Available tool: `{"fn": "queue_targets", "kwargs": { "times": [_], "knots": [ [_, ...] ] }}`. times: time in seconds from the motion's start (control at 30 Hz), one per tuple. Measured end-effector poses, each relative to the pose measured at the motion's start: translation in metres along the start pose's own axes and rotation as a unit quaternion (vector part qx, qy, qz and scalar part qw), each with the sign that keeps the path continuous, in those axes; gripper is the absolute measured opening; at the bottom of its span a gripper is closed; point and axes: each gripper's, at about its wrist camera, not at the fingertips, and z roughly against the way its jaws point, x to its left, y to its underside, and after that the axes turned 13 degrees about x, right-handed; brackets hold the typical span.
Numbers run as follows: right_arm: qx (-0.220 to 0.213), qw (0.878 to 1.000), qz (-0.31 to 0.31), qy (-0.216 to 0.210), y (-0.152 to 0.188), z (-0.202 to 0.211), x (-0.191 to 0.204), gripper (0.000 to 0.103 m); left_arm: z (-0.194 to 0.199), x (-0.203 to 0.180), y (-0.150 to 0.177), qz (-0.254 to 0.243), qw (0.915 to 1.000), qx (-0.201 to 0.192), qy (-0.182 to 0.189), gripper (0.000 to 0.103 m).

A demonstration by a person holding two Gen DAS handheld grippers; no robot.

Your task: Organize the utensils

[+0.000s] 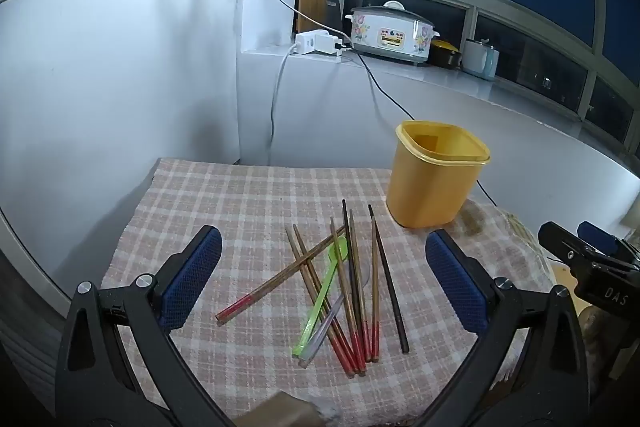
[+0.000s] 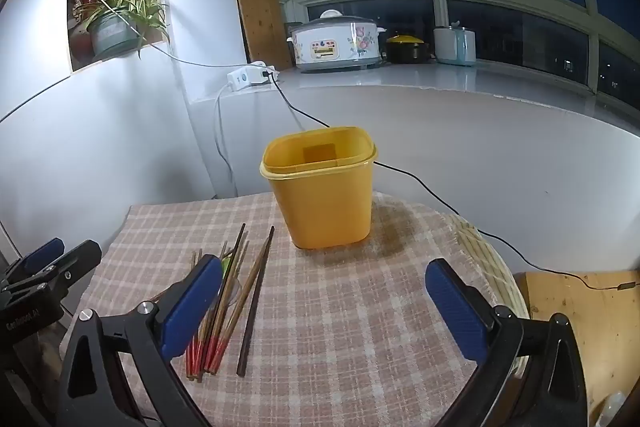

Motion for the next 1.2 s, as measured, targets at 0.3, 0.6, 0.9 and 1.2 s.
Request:
{"fn": "queue_targets", "kwargs": {
  "times": [0.3,0.6,0.9,1.2],
  "knots": [
    [0.000,1.000,-0.001,-0.003,0.001,-0.004,-0.002,0.103,0.000,0.001,-0.003,-0.001,1.0000,-0.003,-0.003,0.103],
    [0.001,1.000,-0.008,-0.005,-0.001,-0.003,-0.002,0.103,-0.002,0.002,-0.005,0.001,1.0000,-0.004,-0.003,0.103],
    [-0.001,1.000,-0.009,-0.009,-0.001,-0.004,-0.005,0.103,0.001,0.003,-0.009,0.001,1.0000,-0.008,-0.002,0.103],
    [-0.003,1.000,-0.008,-0.010,-0.001,-0.004,-0.003,0.103,0.002,0.003,-0.012,0.000,0.9999,-0.011,-0.003,0.103]
  ]
}}
